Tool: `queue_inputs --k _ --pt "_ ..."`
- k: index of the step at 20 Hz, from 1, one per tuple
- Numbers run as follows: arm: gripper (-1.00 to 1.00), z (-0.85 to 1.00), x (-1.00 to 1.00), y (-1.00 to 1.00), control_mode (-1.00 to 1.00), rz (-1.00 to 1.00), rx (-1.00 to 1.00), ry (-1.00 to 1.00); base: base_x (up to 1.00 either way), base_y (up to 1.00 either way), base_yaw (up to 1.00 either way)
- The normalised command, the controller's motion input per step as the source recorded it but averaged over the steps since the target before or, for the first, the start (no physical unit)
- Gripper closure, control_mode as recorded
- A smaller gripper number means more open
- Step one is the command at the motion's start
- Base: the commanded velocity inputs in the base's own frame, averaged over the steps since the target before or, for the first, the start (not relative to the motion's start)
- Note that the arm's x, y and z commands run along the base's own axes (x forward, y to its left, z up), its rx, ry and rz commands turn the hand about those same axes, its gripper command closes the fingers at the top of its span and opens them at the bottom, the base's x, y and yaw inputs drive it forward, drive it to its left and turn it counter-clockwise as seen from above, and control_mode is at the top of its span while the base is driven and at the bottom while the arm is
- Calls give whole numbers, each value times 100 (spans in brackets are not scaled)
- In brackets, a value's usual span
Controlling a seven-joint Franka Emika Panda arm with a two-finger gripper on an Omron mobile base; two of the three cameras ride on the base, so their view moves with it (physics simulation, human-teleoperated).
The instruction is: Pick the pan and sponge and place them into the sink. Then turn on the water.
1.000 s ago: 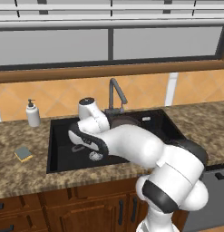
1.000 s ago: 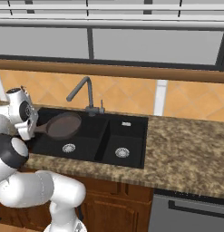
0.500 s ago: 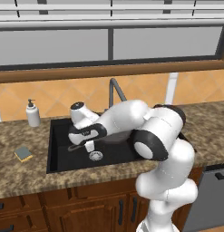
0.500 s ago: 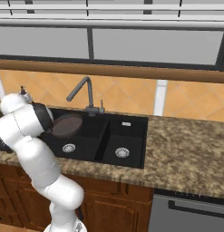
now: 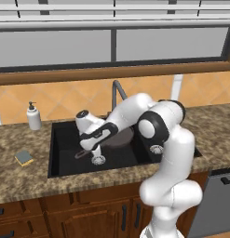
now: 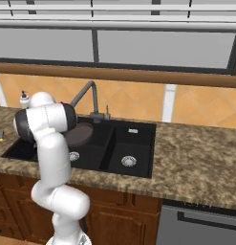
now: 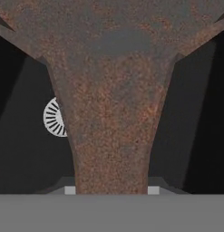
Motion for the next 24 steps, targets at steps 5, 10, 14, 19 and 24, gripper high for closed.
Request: queue_inputs --k 5,10,14,19,24 --pt "100 -33 -3 0 -100 -1 0 -15 0 0 0" --pt "100 -36 -10 -5 -100 -3 0 -24 0 0 0" --pt "100 -50 -27 -5 -100 -6 0 -16 0 0 0" --pt "100 -48 -37 0 -100 -11 10 -2 0 0 0" --pt "100 -42 -44 0 -100 -14 18 0 0 0 0"
